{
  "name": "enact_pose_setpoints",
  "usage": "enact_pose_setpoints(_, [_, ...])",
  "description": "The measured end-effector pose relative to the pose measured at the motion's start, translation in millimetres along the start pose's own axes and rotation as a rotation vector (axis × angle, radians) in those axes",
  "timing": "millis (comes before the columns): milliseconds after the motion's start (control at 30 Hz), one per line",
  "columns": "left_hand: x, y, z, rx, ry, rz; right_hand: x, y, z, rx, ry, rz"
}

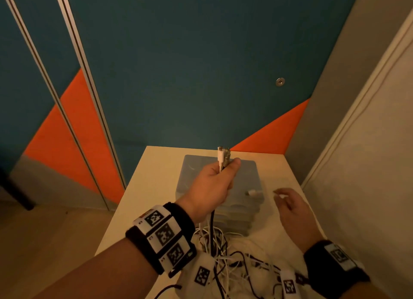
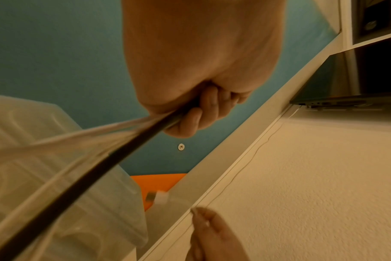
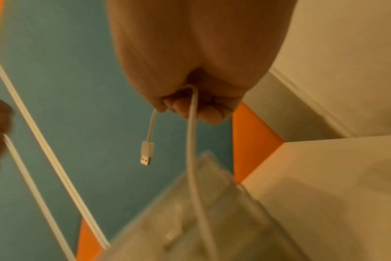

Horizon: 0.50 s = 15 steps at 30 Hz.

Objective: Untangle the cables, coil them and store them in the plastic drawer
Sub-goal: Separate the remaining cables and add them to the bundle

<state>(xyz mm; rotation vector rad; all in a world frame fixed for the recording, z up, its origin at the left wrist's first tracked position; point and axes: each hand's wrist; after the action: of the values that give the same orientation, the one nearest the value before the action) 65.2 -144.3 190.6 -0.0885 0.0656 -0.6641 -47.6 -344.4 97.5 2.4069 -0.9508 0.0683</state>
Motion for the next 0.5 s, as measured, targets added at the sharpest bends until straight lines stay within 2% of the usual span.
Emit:
enact_pose_setpoints(233, [-3.0,-18.3,-1.1,-0.008,0.000,-0.002,-1.3,4.4,-88.6,0.308,0.165,0.128])
enact_pose_setpoints(367, [-8.4,-28.8,3.1,-0.056,-0.011,-0.007,-17.6,-11.0,-113.1,0.391,0.296,0.079])
enact_pose_setpoints(500, [-13.0,-29.5,7.7,-0.129,-0.047,0.012,-37.4,-22.9,-112.7,0.424,0.320,-0.028])
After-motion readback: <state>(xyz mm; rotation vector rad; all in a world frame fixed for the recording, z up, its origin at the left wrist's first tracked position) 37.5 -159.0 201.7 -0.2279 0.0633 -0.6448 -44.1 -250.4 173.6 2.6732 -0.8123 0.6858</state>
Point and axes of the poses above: each hand's wrist, its own x-axis towards the middle knuckle, its own y-axis out of the back of the hand, z = x × y, and after that the axes turned 3 degrees about z, right-handed
